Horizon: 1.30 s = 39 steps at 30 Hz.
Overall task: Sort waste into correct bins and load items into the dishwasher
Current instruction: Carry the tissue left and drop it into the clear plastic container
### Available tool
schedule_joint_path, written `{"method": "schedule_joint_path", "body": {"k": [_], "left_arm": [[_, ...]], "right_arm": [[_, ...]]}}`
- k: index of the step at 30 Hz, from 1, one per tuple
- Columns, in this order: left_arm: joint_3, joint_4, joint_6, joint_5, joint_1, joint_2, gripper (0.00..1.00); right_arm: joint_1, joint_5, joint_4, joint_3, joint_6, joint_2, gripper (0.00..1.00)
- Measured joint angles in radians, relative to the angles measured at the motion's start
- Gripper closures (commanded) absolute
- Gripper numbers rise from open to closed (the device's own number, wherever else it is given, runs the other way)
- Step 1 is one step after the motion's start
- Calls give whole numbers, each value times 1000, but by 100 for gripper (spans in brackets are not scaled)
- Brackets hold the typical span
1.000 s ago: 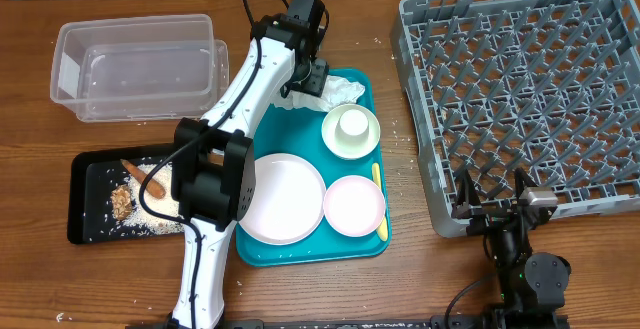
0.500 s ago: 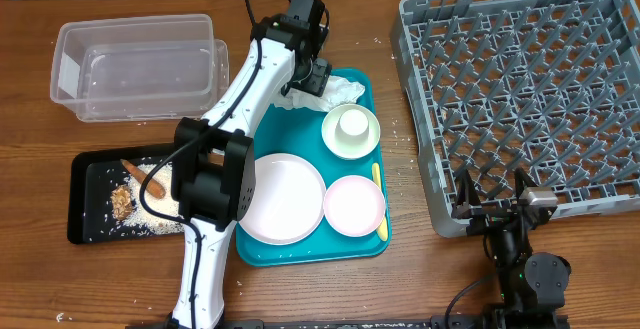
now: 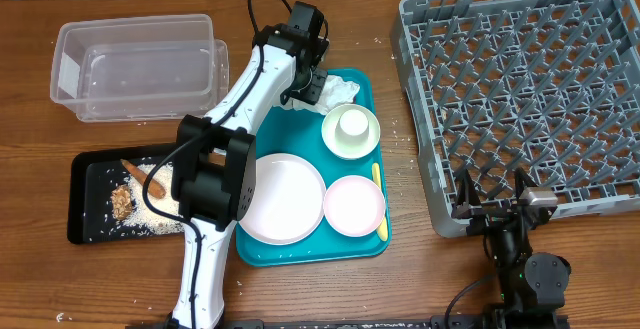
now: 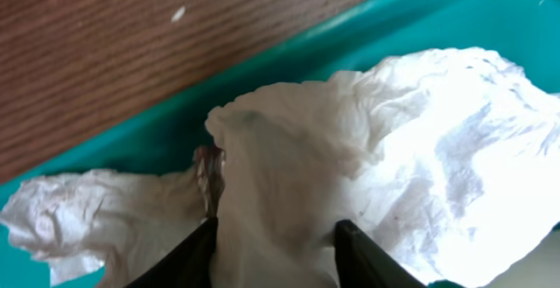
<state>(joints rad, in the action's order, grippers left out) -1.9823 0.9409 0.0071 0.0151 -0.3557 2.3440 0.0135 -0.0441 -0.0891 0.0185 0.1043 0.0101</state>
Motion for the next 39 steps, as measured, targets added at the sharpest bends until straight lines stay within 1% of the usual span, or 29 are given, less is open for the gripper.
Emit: {"method": "schedule_joint_path", "body": {"k": [4, 7, 13, 18, 20, 23, 28, 34, 39], "left_arm": [[-36, 53, 0, 6, 0, 0, 61], [-89, 85, 0, 9, 0, 0, 63], [-141, 149, -4, 12, 0, 0, 74], [-141, 171, -4, 13, 0, 0, 77], [-141, 176, -4, 13, 0, 0, 82], [-143, 193, -10, 13, 0, 0, 96], [-172, 254, -27, 3, 0, 0, 96], [-282, 376, -31, -64, 0, 0, 96], [-364, 453, -48, -90, 0, 0, 96]], "right_arm": [[0, 0, 0, 0, 0, 0, 0], [0, 0, 0, 0, 0, 0, 0], [0, 0, 0, 0, 0, 0, 0], [0, 0, 1, 0, 0, 0, 0], [0, 0, 0, 0, 0, 0, 0], [0, 0, 0, 0, 0, 0, 0], [0, 0, 0, 0, 0, 0, 0], [0, 0, 0, 0, 0, 0, 0], [0, 0, 0, 0, 0, 0, 0]]}}
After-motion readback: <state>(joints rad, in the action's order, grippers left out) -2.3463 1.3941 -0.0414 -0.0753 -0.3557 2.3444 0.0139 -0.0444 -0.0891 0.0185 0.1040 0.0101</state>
